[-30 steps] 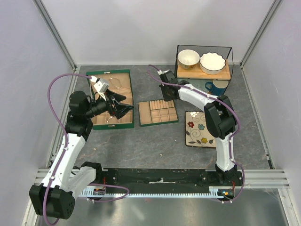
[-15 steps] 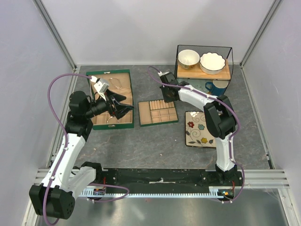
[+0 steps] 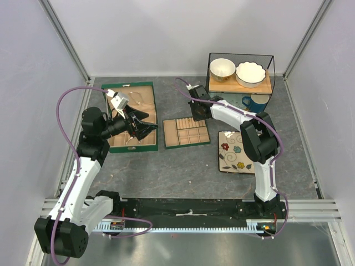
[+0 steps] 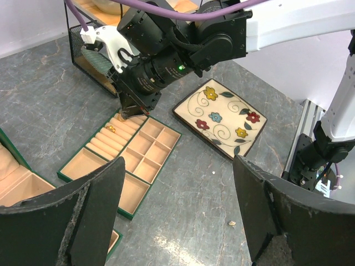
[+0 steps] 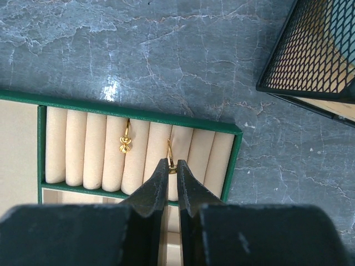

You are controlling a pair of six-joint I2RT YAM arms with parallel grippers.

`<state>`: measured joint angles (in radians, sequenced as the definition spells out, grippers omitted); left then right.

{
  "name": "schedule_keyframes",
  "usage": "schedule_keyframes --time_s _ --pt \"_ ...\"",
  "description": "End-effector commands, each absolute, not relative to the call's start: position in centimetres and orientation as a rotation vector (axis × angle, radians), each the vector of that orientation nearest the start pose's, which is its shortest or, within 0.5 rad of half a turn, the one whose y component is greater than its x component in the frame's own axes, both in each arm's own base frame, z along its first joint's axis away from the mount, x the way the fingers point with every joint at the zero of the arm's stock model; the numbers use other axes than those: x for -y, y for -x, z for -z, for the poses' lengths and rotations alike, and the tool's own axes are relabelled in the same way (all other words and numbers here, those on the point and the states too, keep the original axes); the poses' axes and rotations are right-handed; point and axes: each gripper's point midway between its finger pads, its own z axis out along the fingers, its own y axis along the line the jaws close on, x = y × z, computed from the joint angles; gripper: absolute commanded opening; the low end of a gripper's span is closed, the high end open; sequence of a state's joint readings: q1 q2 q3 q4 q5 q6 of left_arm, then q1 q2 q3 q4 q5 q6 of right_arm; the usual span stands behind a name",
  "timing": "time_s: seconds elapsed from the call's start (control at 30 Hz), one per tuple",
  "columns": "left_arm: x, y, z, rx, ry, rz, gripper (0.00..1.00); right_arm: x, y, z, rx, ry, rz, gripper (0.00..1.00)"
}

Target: Organize the mixed jewelry

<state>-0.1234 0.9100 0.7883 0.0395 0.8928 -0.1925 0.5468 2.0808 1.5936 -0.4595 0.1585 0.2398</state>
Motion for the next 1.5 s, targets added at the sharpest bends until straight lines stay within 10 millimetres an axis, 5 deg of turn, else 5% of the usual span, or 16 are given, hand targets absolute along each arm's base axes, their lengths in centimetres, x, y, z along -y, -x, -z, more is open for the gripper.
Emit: schedule_keyframes --time_s 0.0,0.93,1.47 --pt "17.5 -26.2 -30.6 -1.53 -0.683 0.942 0.85 -24.9 -44.4 -5.8 -2.473 0.287 -0.143 0.0" --pt "17.6 -26.1 -30.5 -1.53 -0.69 0.954 0.85 -24.2 -44.8 -4.0 -2.508 0.233 -0.06 0.0" --pt "17.7 -25.9 -30.4 -1.528 -0.701 0.967 0.85 -24.9 -45.8 -4.7 -2.504 0.261 -0.065 0.0"
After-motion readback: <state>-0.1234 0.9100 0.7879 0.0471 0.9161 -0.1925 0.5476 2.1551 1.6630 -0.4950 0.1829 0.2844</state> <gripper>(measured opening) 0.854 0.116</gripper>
